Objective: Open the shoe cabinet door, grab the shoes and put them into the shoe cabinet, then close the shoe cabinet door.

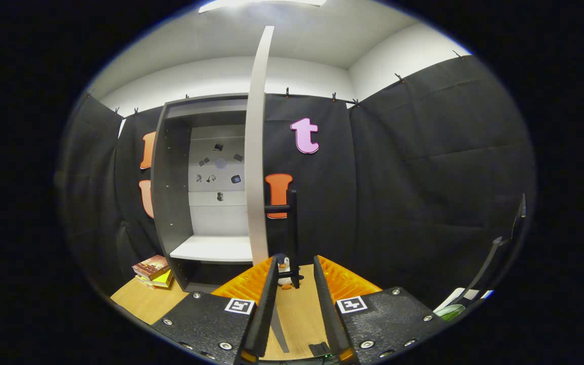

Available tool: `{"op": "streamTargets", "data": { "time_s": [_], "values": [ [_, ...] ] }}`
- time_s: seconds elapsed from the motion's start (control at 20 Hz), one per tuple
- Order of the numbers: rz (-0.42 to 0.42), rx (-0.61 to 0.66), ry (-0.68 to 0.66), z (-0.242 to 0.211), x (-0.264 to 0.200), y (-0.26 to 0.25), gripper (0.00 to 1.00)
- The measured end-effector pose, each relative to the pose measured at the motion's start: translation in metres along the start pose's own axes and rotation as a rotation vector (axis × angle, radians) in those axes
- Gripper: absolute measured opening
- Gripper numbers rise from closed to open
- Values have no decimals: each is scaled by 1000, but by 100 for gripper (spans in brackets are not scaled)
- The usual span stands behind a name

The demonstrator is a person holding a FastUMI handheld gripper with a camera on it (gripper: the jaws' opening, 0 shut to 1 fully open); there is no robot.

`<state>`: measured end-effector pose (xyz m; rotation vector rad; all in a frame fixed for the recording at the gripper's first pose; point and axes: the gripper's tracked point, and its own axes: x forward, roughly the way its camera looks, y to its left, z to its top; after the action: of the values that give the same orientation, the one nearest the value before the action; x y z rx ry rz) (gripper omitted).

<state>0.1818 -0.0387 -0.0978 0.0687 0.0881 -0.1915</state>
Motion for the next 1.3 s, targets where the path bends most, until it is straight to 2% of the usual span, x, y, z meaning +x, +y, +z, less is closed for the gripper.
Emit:
{"op": "streamTargets", "data": {
  "time_s": [0.15, 0.4, 1.05, 1.3],
  "values": [
    [-4, -12, -1, 2, -3, -6, 53],
    [41, -5, -15, 5, -6, 3, 63],
    [211, 4, -72, 15, -8, 37, 75],
    [258, -4, -89, 17, -9, 44, 83]
  ]
}}
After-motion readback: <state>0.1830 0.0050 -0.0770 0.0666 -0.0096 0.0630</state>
